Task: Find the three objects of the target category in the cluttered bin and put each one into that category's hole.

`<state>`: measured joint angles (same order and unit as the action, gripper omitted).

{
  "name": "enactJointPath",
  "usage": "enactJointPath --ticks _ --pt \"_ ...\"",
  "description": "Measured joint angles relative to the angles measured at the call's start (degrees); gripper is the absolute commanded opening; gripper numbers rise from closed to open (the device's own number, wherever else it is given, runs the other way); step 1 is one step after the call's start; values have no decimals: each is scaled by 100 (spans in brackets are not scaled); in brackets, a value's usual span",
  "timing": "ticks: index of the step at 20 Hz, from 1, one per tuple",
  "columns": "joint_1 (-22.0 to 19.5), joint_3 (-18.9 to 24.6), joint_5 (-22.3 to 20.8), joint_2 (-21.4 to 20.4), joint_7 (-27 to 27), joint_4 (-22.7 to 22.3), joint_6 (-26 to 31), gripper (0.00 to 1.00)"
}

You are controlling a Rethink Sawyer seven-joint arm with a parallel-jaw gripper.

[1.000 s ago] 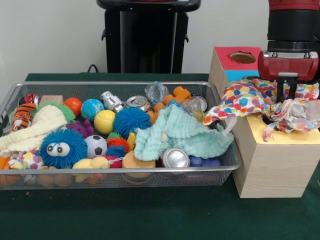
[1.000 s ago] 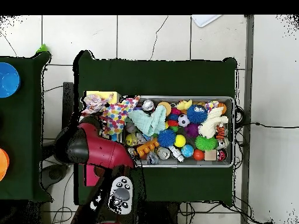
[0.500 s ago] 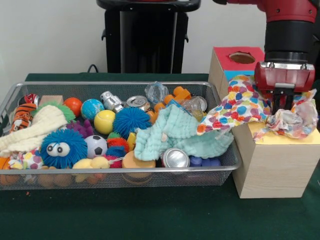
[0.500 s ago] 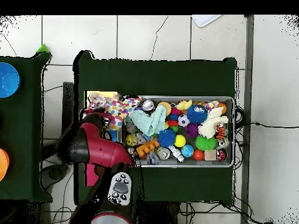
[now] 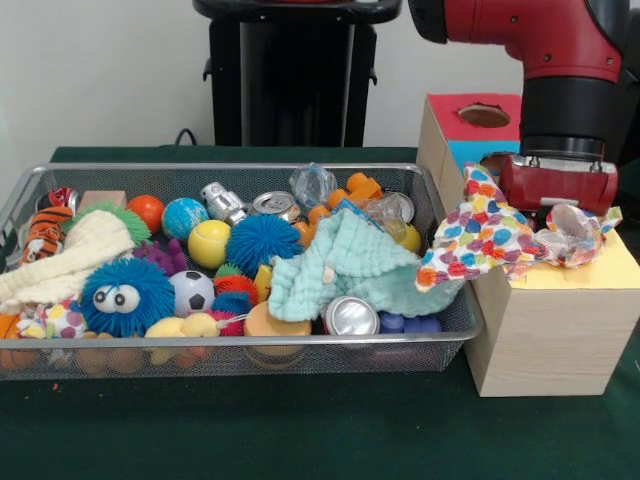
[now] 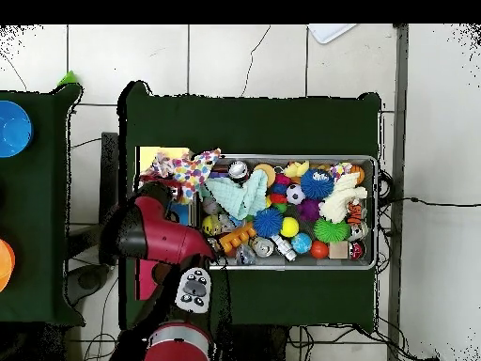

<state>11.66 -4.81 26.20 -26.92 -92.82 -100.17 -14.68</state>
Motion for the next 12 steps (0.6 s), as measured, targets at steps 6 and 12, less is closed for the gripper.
enactJointPath --ticks 6,12 --pt "233 -254 228 240 0 318 6 0" --pt "504 -548 428 405 0 520 8 0"
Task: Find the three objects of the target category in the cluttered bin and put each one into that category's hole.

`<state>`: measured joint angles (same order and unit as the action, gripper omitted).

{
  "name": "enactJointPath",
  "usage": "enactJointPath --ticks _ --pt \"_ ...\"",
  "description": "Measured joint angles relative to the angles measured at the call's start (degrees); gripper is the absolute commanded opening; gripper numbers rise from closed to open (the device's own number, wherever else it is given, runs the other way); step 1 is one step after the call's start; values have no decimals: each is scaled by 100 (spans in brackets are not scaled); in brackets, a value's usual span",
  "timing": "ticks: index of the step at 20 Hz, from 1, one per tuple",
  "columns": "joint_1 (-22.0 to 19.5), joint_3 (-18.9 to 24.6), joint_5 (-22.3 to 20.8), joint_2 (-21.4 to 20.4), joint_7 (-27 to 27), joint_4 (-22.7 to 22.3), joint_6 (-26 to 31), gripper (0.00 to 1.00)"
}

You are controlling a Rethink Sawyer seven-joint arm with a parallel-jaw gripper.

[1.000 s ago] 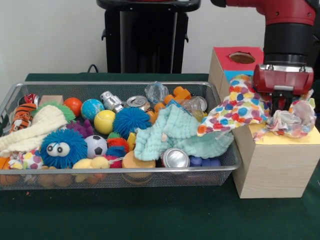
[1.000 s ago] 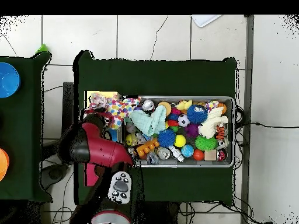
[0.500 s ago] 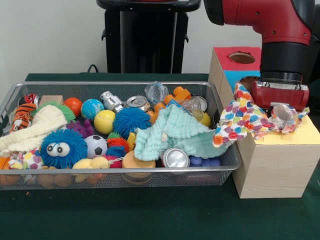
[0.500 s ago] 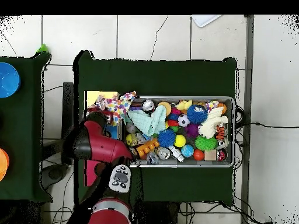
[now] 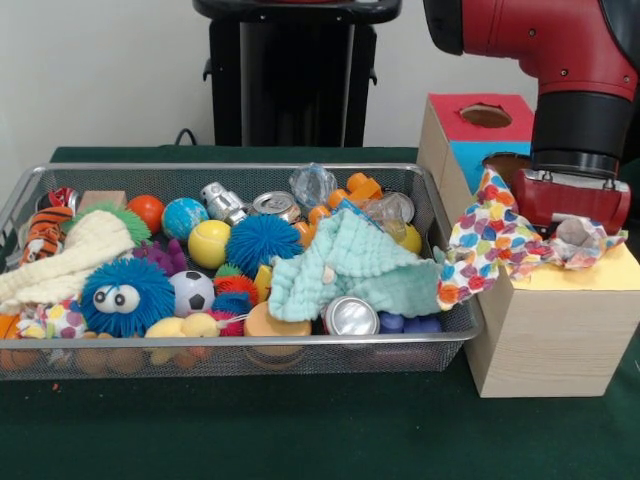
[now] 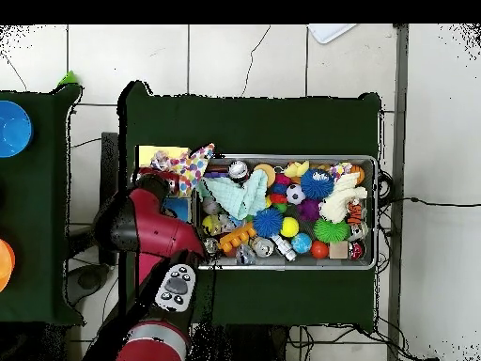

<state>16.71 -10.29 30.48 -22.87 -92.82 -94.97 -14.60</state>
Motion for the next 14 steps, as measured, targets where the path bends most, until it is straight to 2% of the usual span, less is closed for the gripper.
enactJointPath --ticks 10,11,14 --pt "-21 -3 -2 43 -1 88 1 0" --pt "-21 -4 -1 47 -1 95 1 100" --pt "-18 -10 -2 49 -1 97 5 100"
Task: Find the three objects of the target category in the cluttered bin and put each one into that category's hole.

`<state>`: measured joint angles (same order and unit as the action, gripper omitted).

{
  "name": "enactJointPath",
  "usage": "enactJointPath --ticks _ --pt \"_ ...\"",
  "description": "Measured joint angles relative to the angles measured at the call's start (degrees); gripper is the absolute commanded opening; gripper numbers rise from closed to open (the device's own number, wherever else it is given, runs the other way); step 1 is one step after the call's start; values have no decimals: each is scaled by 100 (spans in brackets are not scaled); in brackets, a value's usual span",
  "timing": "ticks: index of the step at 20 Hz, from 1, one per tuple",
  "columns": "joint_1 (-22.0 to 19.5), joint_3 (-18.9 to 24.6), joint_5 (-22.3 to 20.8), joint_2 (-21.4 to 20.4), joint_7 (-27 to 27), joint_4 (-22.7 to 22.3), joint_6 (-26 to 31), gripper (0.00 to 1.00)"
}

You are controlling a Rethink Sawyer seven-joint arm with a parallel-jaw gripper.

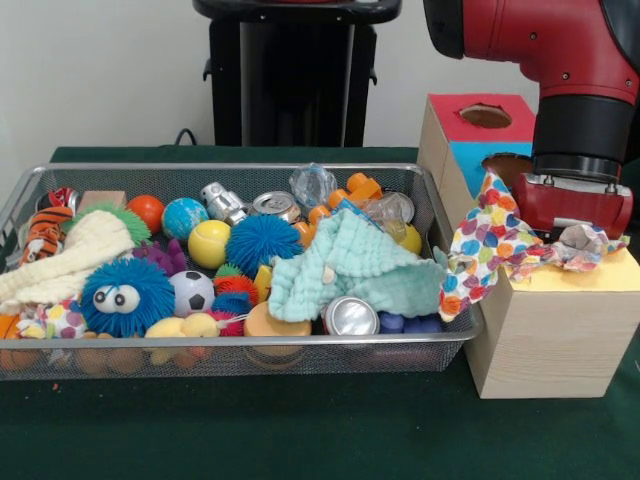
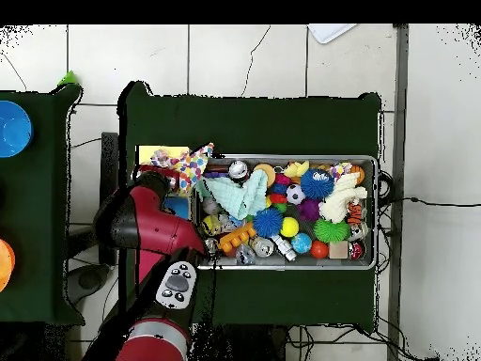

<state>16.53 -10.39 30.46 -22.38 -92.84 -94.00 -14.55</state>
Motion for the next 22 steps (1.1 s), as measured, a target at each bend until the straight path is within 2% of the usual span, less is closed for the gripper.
enactJointPath --ticks 15,22 --pt "-2 -44 6 -14 0 49 261 100" --pt "-4 -85 6 -58 1 51 575 100"
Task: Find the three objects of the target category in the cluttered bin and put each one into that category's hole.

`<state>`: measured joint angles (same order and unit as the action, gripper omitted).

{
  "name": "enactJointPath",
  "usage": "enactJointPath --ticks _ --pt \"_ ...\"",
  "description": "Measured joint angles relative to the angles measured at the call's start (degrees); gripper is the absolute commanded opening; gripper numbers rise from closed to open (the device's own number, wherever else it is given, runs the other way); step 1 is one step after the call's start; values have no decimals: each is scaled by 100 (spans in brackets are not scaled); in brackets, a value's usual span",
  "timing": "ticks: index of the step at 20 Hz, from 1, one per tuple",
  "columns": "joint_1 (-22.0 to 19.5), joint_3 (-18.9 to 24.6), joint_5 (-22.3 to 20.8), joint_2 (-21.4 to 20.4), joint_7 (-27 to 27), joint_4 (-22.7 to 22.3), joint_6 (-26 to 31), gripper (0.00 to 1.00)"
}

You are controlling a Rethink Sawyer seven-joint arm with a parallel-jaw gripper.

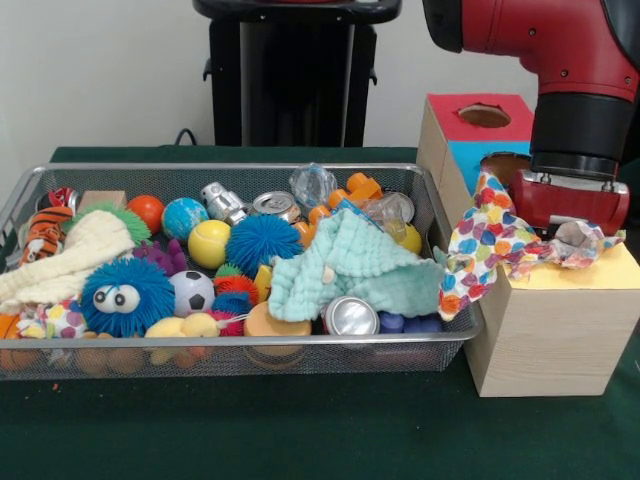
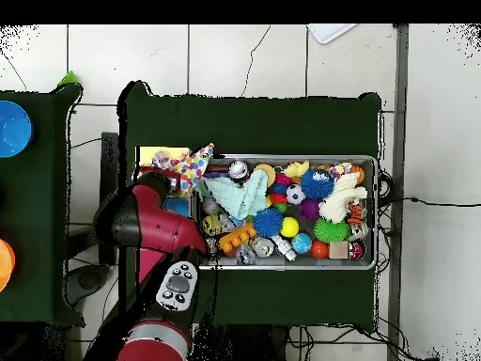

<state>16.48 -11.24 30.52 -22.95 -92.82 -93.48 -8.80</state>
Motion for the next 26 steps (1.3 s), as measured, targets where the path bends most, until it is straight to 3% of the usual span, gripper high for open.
enactJointPath --ticks 7,26 --pt "-1 -36 0 -86 0 -27 460 100" --pt "-4 -80 -1 -364 0 -151 971 100"
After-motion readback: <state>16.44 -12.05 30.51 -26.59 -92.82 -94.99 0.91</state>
